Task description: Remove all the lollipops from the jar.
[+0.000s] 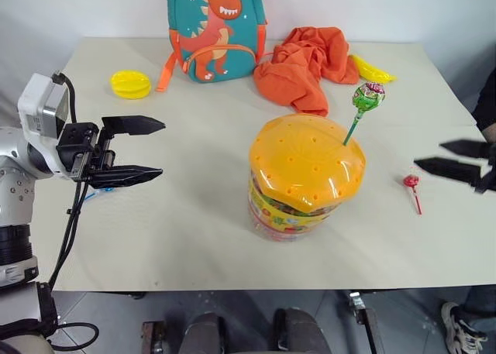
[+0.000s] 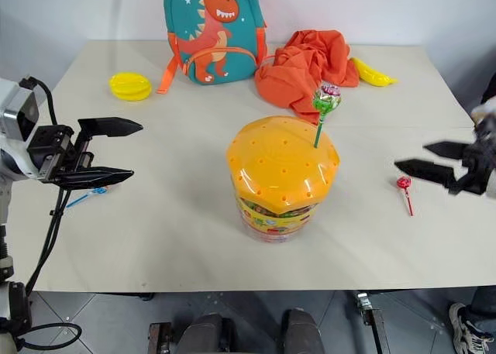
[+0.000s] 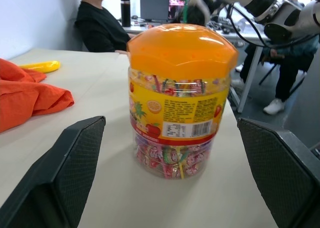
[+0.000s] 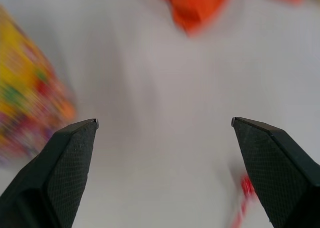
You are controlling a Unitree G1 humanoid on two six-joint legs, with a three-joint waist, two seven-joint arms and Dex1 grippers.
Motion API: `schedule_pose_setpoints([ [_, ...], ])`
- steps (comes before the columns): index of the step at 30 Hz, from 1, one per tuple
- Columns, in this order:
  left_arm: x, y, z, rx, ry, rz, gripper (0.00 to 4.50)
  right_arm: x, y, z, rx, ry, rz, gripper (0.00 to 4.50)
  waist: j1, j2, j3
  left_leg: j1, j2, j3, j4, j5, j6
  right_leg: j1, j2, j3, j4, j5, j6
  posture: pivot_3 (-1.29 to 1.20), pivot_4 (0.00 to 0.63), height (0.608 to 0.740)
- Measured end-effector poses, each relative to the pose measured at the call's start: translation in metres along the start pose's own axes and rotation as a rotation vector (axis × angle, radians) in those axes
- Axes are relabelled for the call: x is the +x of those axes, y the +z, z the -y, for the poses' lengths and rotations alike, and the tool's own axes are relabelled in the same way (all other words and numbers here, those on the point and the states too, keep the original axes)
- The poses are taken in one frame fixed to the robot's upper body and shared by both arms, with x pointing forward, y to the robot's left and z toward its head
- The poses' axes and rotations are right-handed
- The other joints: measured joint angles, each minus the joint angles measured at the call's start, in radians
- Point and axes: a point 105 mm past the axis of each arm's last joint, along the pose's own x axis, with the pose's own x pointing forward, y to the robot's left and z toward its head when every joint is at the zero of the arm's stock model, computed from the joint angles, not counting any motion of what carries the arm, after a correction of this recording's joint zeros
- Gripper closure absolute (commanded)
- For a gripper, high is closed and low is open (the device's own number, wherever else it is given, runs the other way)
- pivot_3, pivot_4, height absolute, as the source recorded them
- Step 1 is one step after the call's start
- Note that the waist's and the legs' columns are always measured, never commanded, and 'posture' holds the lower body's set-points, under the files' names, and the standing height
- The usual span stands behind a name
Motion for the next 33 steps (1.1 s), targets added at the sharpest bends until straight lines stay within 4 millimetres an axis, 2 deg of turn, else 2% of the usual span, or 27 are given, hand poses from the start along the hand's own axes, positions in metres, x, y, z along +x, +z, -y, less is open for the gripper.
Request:
schedule_pose_setpoints([
  [3, 0.000, 0.001, -0.003, 0.000, -0.003, 0.005, 0.00, 0.004, 0.018, -0.024, -0.051, 0.125, 0.068, 0.02, 0.002, 0.000, 0.000, 0.000, 0.000, -0.001, 0.000, 0.000, 0.000, 0.000, 0.000, 0.000, 0.000, 0.000, 0.000, 0.00, 0.150, 0.740],
  [6, -0.001, 0.000, -0.004, -0.009, 0.002, 0.005, 0.00, 0.009, 0.023, -0.038, -0.065, 0.203, 0.087, 0.02, 0.001, 0.000, 0.000, 0.000, 0.000, -0.001, 0.000, 0.000, 0.000, 0.000, 0.000, 0.000, 0.000, 0.000, 0.000, 0.00, 0.150, 0.740],
  [12, 0.001, -0.001, -0.003, -0.004, 0.007, 0.003, 0.00, 0.035, 0.036, -0.067, -0.074, 0.388, 0.150, 0.02, -0.004, 0.000, 0.000, 0.000, 0.000, -0.001, 0.000, 0.000, 0.000, 0.000, 0.000, 0.000, 0.000, 0.000, 0.000, 0.00, 0.150, 0.740],
  [21, -0.002, -0.001, 0.003, -0.001, 0.038, -0.007, 0.00, 0.053, 0.047, -0.093, -0.083, 0.545, 0.182, 0.02, -0.003, 0.000, 0.000, 0.000, 0.000, -0.002, 0.000, 0.000, 0.000, 0.000, 0.000, -0.001, 0.001, 0.000, 0.000, 0.00, 0.150, 0.740],
  [24, -0.004, 0.000, 0.005, -0.002, 0.049, -0.004, 0.00, 0.053, 0.052, -0.101, -0.103, 0.589, 0.193, 0.61, -0.002, 0.000, 0.000, 0.000, 0.000, -0.002, 0.000, 0.000, 0.000, 0.000, 0.000, -0.001, 0.001, 0.000, 0.000, 0.00, 0.150, 0.740],
  [33, -0.005, 0.002, 0.006, 0.003, 0.060, -0.006, 0.00, 0.049, 0.058, -0.112, -0.123, 0.635, 0.211, 3.70, -0.002, 0.000, 0.000, 0.000, -0.001, -0.002, 0.000, 0.000, 0.000, 0.000, 0.000, -0.001, 0.001, 0.000, 0.000, 0.00, 0.150, 0.740],
])
